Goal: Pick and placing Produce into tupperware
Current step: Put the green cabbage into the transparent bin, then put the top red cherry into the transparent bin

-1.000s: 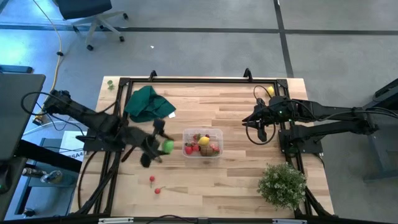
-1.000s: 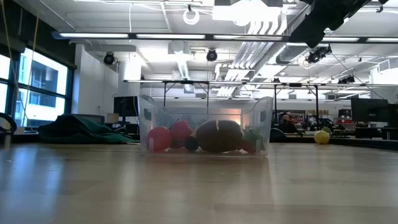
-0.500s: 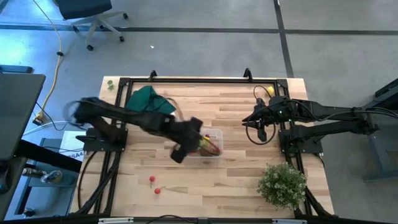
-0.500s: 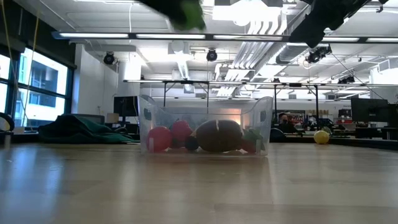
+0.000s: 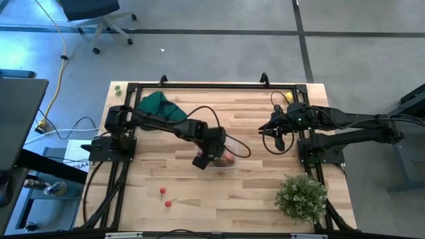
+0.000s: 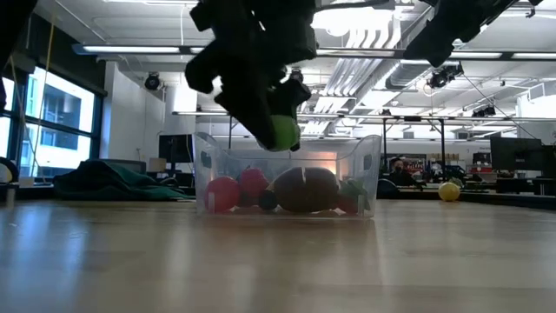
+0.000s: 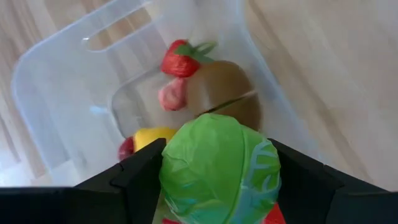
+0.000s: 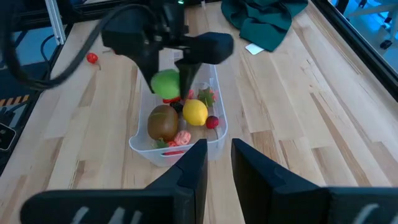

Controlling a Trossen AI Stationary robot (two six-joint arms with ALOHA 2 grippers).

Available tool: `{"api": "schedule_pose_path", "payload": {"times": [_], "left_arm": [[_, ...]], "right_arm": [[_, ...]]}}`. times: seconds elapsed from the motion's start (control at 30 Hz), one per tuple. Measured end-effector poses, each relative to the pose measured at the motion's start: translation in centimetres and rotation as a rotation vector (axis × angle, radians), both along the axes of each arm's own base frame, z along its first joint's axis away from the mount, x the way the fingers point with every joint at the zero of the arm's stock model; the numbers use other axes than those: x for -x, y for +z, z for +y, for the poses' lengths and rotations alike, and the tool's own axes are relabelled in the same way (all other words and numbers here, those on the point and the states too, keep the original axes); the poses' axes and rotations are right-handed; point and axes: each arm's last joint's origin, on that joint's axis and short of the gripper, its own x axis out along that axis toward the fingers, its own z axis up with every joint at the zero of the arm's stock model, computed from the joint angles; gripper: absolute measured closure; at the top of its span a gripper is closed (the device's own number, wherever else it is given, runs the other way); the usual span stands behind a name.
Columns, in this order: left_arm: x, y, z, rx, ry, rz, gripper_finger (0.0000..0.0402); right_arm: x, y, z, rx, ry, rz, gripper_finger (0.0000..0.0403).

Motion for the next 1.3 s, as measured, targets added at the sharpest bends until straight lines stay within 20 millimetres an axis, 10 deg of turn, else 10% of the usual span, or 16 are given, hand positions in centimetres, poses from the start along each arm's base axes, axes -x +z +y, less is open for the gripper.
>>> {"api": "schedule_pose_path", "payload": {"times": [1.3], "left_arm": [[-0.8, -0.6, 1.3, 0.039, -0.025, 0.012, 0.0115]], "right_arm": [[0.0, 0.0, 0.0, 0.0, 0.0, 0.0, 0.034]]}}
